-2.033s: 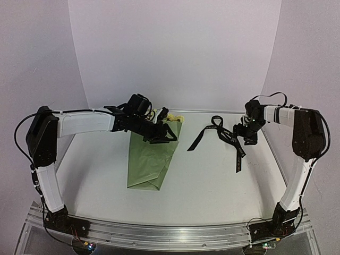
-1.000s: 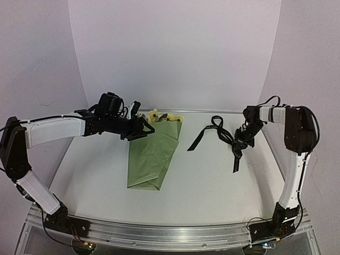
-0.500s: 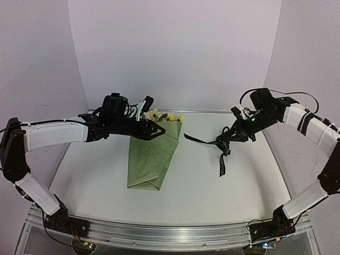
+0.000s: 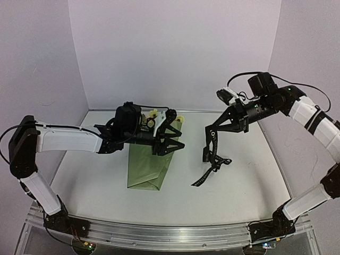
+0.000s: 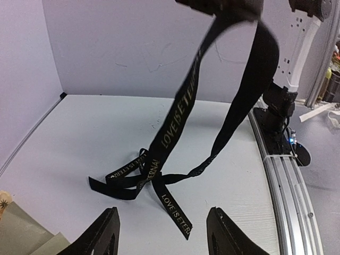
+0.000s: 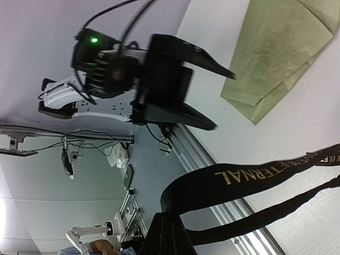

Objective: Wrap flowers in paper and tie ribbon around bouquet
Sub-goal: Pass from the right arm to the left, then pick up the right side of the ribbon from the center of the board.

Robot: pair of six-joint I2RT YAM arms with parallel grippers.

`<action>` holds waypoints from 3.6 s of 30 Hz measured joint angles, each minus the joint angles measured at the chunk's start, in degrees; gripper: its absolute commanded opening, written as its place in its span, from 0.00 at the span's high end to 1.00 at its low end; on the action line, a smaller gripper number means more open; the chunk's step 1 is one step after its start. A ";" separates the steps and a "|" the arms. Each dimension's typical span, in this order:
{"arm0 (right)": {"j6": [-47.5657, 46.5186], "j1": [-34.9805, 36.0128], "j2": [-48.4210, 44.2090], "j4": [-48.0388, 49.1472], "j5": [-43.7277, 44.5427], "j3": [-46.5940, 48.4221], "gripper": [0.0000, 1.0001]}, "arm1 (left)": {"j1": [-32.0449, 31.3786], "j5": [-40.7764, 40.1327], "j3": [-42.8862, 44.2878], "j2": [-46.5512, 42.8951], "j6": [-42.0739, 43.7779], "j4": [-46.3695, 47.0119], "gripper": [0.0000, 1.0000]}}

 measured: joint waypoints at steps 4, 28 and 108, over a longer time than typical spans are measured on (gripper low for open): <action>0.83 1.25 0.45 0.08 -2.75 3.64 1.00 | -1.75 0.62 0.06 3.28 2.05 1.92 0.41; 2.90 2.15 2.06 -0.15 -3.75 8.91 1.00 | -6.11 3.06 3.95 13.84 -6.94 15.29 0.37; -4.48 17.16 31.83 -2.31 45.65 3.21 0.53 | 2.37 -85.69 -31.95 -47.26 -24.08 -9.44 1.00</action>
